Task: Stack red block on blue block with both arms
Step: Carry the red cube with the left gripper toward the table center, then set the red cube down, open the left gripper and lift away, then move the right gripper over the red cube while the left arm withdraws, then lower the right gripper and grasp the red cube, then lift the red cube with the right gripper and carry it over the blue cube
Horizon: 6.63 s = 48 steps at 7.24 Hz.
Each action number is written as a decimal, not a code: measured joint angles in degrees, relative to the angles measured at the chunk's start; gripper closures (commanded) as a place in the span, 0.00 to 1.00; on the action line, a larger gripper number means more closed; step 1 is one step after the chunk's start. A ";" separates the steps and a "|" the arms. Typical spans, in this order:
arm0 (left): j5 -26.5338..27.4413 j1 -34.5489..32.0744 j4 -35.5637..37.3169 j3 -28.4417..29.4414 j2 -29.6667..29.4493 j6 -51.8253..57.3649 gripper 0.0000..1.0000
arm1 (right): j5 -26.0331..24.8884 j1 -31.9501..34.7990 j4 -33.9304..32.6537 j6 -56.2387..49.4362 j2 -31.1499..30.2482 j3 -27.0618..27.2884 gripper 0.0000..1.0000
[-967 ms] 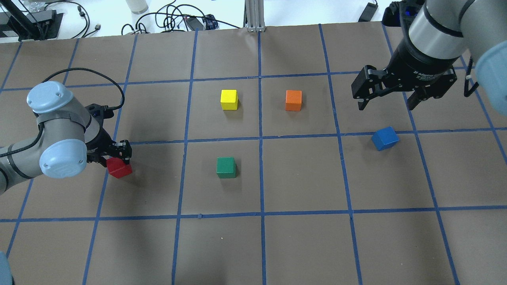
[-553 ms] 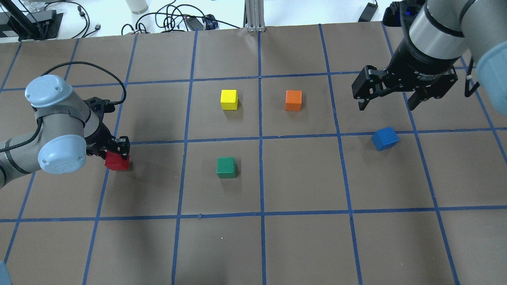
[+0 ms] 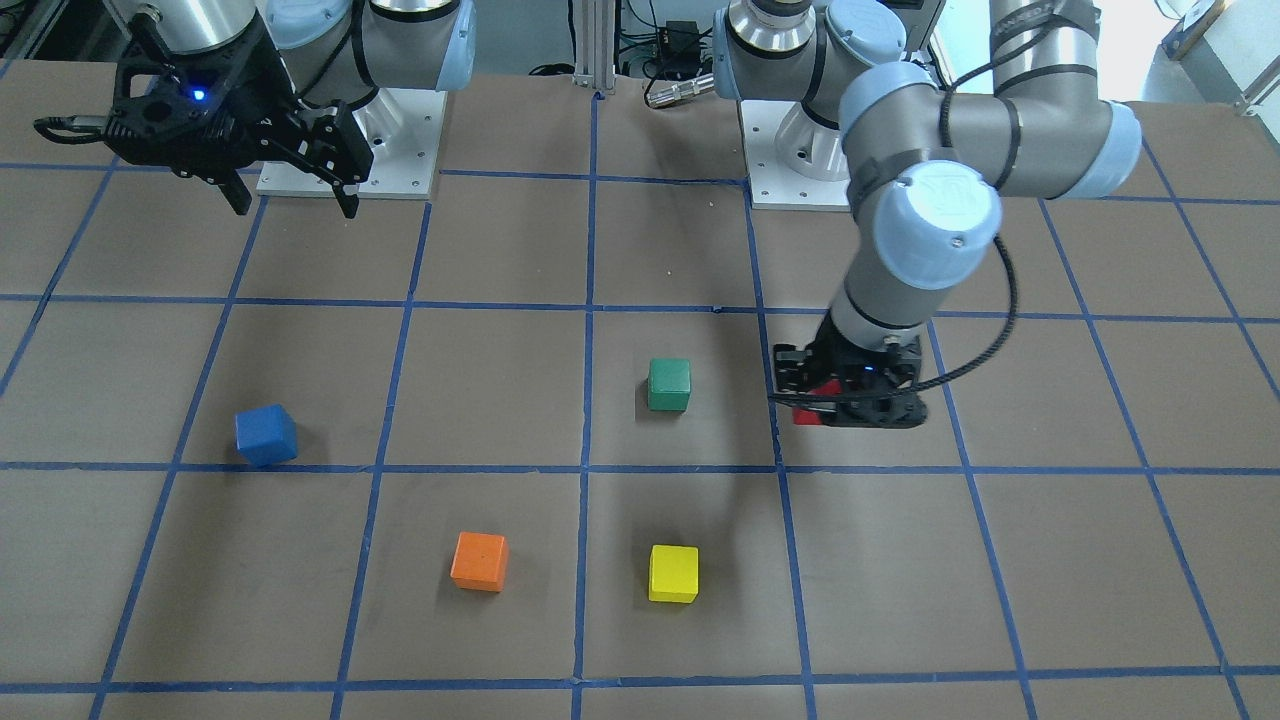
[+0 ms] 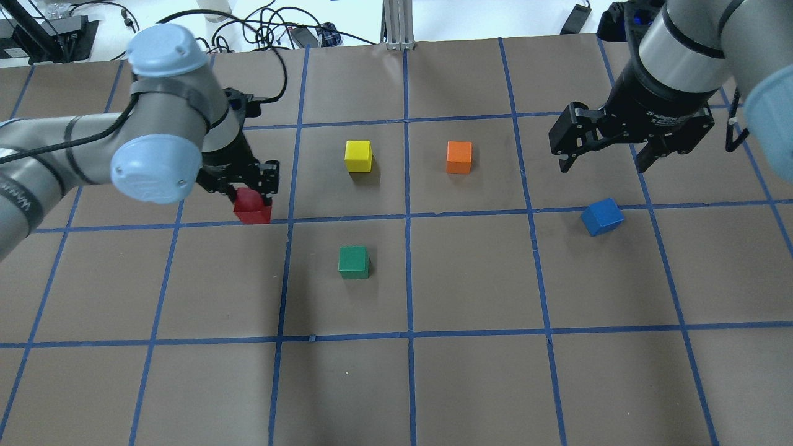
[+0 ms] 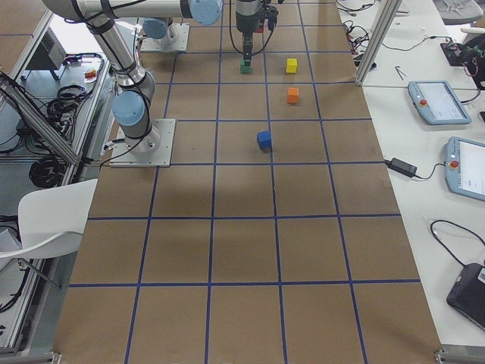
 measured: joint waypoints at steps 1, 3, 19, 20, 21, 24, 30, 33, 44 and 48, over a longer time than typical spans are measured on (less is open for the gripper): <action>-2.92 -5.40 0.14 2.27 -1.90 -5.94 1.00 | -0.08 0.00 0.01 0.00 -0.02 0.00 0.00; -6.47 -13.41 5.85 3.71 -6.97 -13.71 1.00 | -0.34 0.00 0.07 0.00 -0.02 0.00 0.00; -0.96 5.75 -23.29 15.53 11.53 12.18 0.00 | 0.21 2.05 -2.59 0.15 3.33 2.20 0.00; -0.92 5.28 -23.41 14.95 12.12 9.80 0.00 | 0.23 4.27 -4.37 2.71 4.47 2.58 0.00; -0.94 4.44 -23.38 14.25 12.50 8.06 0.00 | 0.06 7.01 -6.76 5.94 6.05 2.77 0.00; -1.03 3.26 -22.73 13.39 12.81 6.78 0.00 | -0.52 16.37 -18.81 19.07 14.17 2.86 0.00; -1.56 3.01 -20.89 12.25 13.24 6.65 0.00 | -4.55 20.33 -34.61 27.47 28.61 2.03 0.00; -1.73 3.01 -20.48 12.22 13.14 6.59 0.00 | -4.43 22.27 -36.55 27.34 31.43 1.51 0.00; -1.77 3.01 -20.46 12.07 13.21 6.56 0.00 | -0.10 23.47 -38.40 25.73 37.87 -0.01 0.96; -1.77 3.17 -20.38 12.24 13.17 6.56 0.00 | 0.37 23.35 -36.09 25.59 36.89 -0.55 1.00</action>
